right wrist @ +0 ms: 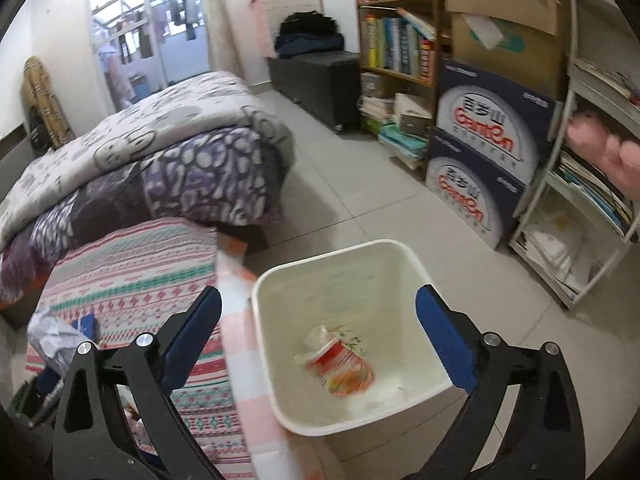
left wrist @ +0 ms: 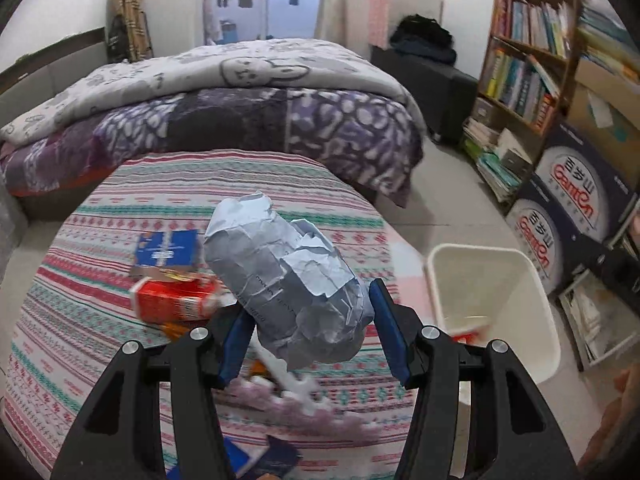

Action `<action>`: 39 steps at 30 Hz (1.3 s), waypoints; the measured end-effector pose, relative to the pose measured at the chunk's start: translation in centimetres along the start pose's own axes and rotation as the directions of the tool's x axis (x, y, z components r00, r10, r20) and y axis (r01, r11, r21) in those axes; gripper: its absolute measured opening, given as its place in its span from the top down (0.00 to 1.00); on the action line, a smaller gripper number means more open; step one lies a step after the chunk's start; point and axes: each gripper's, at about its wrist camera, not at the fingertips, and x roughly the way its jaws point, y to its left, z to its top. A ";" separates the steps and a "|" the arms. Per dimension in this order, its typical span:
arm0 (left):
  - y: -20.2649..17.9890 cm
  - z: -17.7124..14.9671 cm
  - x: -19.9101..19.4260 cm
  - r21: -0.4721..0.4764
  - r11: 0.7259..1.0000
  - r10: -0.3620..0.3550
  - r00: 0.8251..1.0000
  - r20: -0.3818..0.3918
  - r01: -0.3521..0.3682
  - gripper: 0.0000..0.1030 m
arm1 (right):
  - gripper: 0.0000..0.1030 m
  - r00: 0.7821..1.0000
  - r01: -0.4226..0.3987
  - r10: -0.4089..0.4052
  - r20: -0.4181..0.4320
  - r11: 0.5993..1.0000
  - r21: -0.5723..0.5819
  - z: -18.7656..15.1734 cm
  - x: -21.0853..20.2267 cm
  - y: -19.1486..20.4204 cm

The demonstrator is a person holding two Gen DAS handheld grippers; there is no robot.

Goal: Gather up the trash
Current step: 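Carry the grey ball over the bin and open the left gripper, then return the left gripper to the pile and grasp the blue box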

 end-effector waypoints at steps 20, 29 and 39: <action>-11.2 -1.9 2.8 0.136 0.971 -0.183 0.978 -0.095 0.195 0.45 | 0.07 0.999 0.044 -0.044 -0.005 0.990 0.133 1.4 -0.2 -7.9; -12.2 -2.4 2.6 0.167 0.947 -0.257 0.960 -0.110 0.273 0.21 | 0.07 0.999 0.052 -0.050 -0.014 0.982 0.182 1.4 0.0 -9.1; -9.0 -3.3 0.8 0.232 0.947 -0.194 0.971 -0.138 0.222 0.15 | 0.07 1.000 0.022 -0.021 -0.016 0.999 0.045 0.1 -0.7 -5.0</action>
